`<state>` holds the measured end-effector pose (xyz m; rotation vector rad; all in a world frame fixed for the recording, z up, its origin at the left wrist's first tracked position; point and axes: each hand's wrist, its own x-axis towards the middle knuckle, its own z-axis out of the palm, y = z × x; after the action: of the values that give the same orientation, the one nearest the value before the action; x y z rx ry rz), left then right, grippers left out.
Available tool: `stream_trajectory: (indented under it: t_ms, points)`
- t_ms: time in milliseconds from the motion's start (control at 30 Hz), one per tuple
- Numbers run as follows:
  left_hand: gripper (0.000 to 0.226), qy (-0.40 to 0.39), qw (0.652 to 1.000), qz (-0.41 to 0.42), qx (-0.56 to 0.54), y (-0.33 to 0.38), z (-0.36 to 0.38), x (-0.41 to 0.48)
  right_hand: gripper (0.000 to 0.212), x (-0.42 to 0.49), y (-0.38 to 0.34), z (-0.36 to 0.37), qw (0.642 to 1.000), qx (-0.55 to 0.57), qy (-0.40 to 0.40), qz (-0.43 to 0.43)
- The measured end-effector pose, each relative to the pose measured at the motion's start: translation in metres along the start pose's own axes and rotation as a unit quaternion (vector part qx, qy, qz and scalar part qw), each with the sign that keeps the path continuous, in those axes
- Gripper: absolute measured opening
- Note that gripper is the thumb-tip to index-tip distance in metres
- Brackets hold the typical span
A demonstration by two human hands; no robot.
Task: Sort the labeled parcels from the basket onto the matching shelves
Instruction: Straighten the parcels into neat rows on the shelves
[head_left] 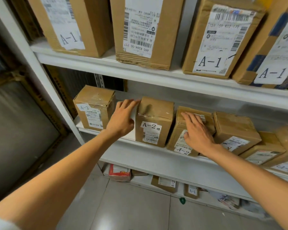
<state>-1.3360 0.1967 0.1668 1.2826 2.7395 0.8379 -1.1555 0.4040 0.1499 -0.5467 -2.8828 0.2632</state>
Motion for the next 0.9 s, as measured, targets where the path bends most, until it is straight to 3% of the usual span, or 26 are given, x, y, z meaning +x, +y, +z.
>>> stream_trajectory:
  t_ms: [100,200,300,533,667,900]
  points:
    - [0.080,0.030,0.991,-0.076,0.104,-0.042,-0.023,0.009,0.075,0.003,-0.010,0.007,1.000,0.014,0.013,-0.004]
    - [0.090,-0.017,0.971,-0.153,0.185,-0.075,-0.033,0.020,0.068,0.003,-0.023,0.010,0.999,0.026,0.035,-0.009]
    - [0.089,-0.066,0.960,-0.201,0.182,-0.092,-0.025,0.024,0.062,0.000,-0.035,0.012,0.996,0.031,0.070,-0.042]
    - [0.058,0.084,0.964,-0.132,0.214,-0.105,-0.010,0.027,0.058,0.015,-0.070,0.025,0.990,0.034,0.085,-0.111]
    - [0.053,0.065,0.953,-0.116,0.271,-0.112,-0.003,0.030,0.058,0.031,-0.088,0.029,0.988,0.036,0.087,-0.124]
    - [0.046,0.051,0.963,-0.132,0.231,-0.096,-0.011,0.030,0.056,0.047,-0.101,0.025,0.986,0.035,0.077,-0.141]
